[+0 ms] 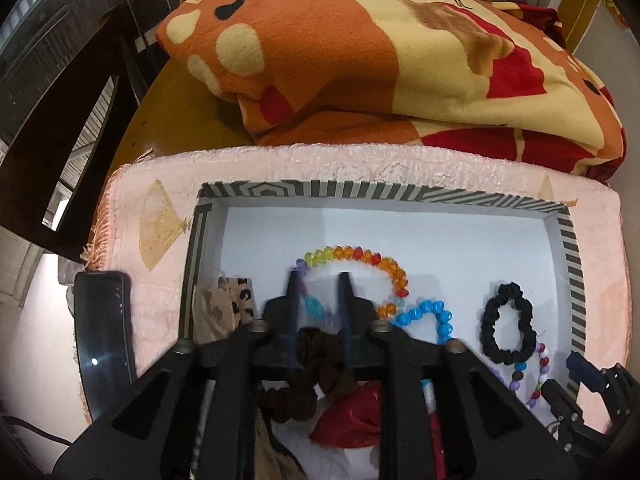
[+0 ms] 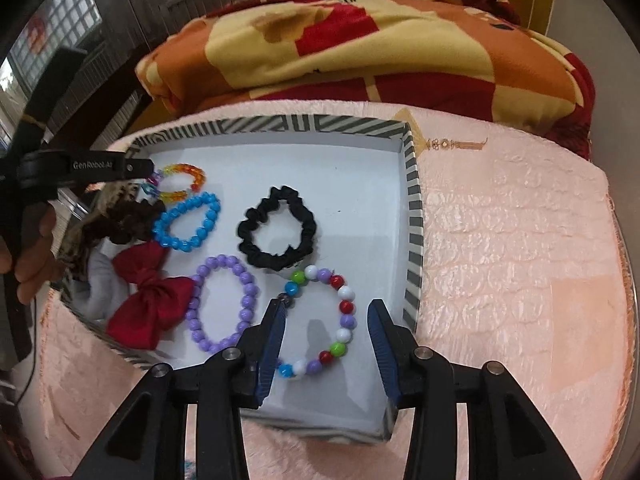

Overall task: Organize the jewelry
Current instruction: 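Carry both bracelets into the tray and open both tools, then withdraw both tools from the tray toward the remaining bracelets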

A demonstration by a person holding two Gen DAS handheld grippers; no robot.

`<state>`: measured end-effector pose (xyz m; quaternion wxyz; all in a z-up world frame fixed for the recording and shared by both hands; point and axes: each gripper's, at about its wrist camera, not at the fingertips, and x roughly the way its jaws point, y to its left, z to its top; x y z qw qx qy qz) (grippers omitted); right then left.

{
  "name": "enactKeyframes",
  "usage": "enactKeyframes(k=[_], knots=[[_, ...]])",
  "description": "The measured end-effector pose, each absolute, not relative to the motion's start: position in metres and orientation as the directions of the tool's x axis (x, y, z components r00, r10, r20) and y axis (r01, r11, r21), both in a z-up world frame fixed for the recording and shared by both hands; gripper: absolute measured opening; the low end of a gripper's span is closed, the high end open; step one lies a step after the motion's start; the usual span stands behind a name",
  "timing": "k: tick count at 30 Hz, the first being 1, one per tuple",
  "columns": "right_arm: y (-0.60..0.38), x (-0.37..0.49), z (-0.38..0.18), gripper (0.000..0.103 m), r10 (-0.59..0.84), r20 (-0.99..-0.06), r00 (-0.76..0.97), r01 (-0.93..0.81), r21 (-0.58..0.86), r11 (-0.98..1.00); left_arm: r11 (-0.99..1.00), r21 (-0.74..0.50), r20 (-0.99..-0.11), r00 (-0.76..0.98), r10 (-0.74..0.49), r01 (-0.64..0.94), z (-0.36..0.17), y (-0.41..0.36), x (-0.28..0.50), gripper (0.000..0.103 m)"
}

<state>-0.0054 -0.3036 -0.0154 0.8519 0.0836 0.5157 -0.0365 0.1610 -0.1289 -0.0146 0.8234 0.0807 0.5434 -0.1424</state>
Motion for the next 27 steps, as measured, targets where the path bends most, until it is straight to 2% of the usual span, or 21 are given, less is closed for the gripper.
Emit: enactKeyframes(k=[5,8,20,25,27], knots=[[-0.294,-0.023,-0.002,0.042,0.037,-0.874,0.485,0.160,0.131,0.978,0.944,-0.020,-0.903,0.399,-0.159,0.331,0.001,-0.122,0.141,0.042],[-0.291,-0.033,0.007,0.042,0.052,-0.866,0.497,0.172,0.158,0.972,0.942,-0.025,-0.894,0.413,-0.171,0.334,0.013,-0.115,0.128,0.045],[-0.260,-0.086,0.036,0.044,0.028,-0.837,0.546,0.202,0.164,0.966,0.930,-0.003,-0.849,0.491,-0.196,0.366,0.044,-0.093,0.042,0.046],[-0.251,-0.108,0.046,0.056,0.008,-0.819,0.573,0.224,0.167,0.960,0.923,-0.004,-0.832,0.511,-0.216,0.384,0.052,-0.083,0.010,0.046],[-0.246,-0.115,0.048,0.056,0.007,-0.817,0.577,0.229,0.170,0.958,0.922,-0.002,-0.824,0.521,-0.221,0.388,0.054,-0.079,-0.002,0.046]])
